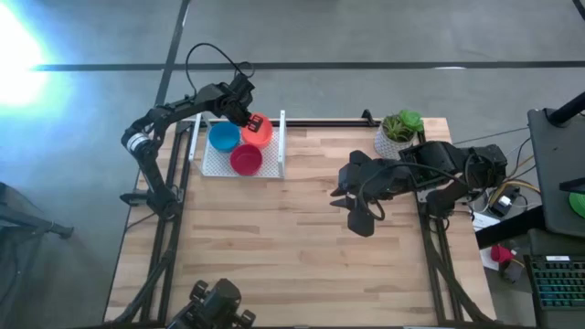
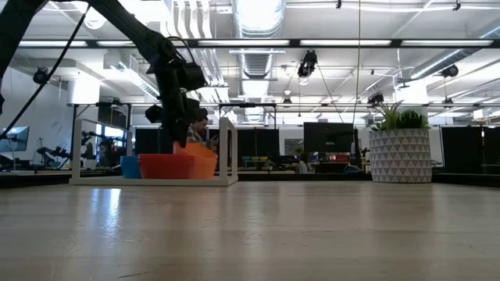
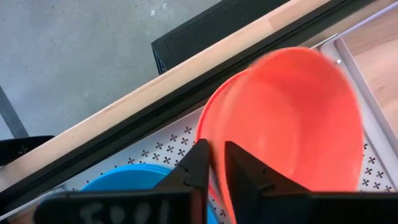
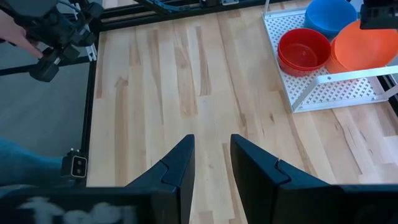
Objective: Pick & Place Mini bowls
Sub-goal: Stack the orange bowl on the stacked orange bowls on the shelf
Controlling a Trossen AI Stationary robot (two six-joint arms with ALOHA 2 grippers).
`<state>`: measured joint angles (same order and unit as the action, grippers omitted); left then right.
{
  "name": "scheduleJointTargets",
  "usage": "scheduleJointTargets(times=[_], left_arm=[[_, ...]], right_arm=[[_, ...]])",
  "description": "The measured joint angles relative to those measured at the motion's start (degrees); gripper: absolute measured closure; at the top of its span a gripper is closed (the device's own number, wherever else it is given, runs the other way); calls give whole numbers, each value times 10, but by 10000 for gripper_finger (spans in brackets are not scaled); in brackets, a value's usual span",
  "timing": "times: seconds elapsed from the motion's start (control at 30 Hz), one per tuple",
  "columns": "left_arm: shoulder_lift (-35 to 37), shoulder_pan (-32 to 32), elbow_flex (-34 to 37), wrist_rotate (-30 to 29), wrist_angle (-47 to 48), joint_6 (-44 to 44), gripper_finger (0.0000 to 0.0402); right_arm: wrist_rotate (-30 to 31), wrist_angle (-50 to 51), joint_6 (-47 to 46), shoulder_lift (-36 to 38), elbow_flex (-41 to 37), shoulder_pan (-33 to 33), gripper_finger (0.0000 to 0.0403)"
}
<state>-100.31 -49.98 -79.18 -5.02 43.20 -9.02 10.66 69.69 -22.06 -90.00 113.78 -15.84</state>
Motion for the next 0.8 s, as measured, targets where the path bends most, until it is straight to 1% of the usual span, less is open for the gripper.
scheduleJointTargets(times=[0.23, 0.4, 0.53, 0.63, 0.8], left_arm=[[0, 0, -5, 0, 5, 6, 312], [0, 0, -50, 0, 36, 25, 306], [1, 0, -78, 0, 50, 24, 307], [2, 0, -75, -4, 53, 23, 325], [2, 1, -34, -5, 36, 9, 391]], right_arm=[[0, 0, 0, 0, 0, 0, 303], [0, 0, 0, 0, 0, 0, 303], [0, 0, 0, 0, 0, 0, 303], [0, 0, 0, 0, 0, 0, 303], [0, 0, 0, 0, 0, 0, 303]])
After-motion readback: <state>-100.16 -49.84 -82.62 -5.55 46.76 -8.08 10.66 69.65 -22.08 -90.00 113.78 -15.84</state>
